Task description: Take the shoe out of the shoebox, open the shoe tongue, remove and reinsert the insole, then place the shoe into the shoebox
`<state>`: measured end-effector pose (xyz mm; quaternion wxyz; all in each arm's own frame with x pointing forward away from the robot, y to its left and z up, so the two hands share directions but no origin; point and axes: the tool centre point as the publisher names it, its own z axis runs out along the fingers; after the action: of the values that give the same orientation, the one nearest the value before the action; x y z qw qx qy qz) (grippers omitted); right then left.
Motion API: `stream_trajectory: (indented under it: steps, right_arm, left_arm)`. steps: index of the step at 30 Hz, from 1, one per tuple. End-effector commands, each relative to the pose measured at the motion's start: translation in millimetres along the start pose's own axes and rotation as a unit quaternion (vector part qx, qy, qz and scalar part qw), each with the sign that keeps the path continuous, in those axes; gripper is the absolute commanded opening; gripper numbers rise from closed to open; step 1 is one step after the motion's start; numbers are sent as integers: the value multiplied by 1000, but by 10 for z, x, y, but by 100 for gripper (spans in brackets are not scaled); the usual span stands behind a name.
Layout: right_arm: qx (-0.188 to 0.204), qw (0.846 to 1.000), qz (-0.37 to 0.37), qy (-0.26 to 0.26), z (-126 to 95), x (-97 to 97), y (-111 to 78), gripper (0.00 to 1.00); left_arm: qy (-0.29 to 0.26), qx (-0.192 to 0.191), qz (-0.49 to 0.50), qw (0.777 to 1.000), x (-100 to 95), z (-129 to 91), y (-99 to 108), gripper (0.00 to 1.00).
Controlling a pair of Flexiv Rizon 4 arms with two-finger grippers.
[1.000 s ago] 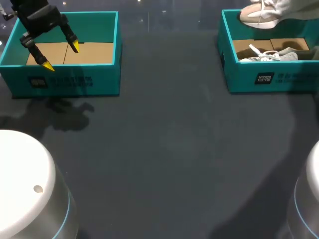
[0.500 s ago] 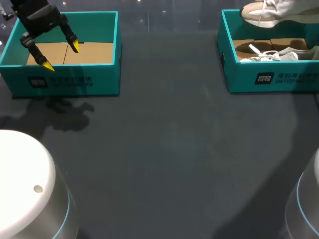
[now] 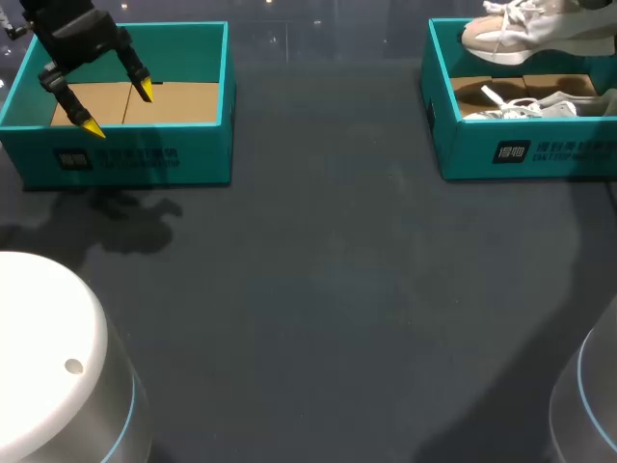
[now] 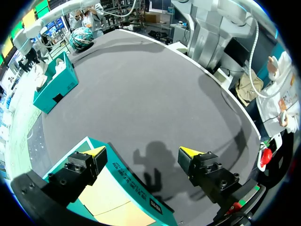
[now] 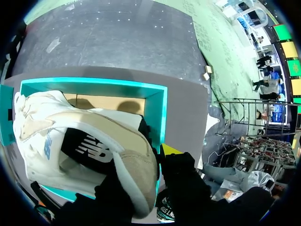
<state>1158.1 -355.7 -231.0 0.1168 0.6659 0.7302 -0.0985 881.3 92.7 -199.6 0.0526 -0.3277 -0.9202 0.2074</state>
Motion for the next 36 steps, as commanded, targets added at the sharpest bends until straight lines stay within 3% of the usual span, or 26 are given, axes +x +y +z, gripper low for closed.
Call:
stream_trajectory:
  steps: [1,11,17,36]
  right_arm:
    - [-10,1000,5,-1,8,44,-81,0]
    - [-10,1000,5,-1,8,44,-81,0]
    - [-27,1000,6,-2,220,232,-78,0]
    - [-30,999,28,-30,636,358,-174,0]
  left_arm:
    - [1,-1,0,1000,4,-4,1,100]
    - [1,-1,0,1000,4,-4,1,100]
    - [1,-1,0,1000,4,-4,1,100]
    - [1,-1,0,1000,4,-4,1,100]
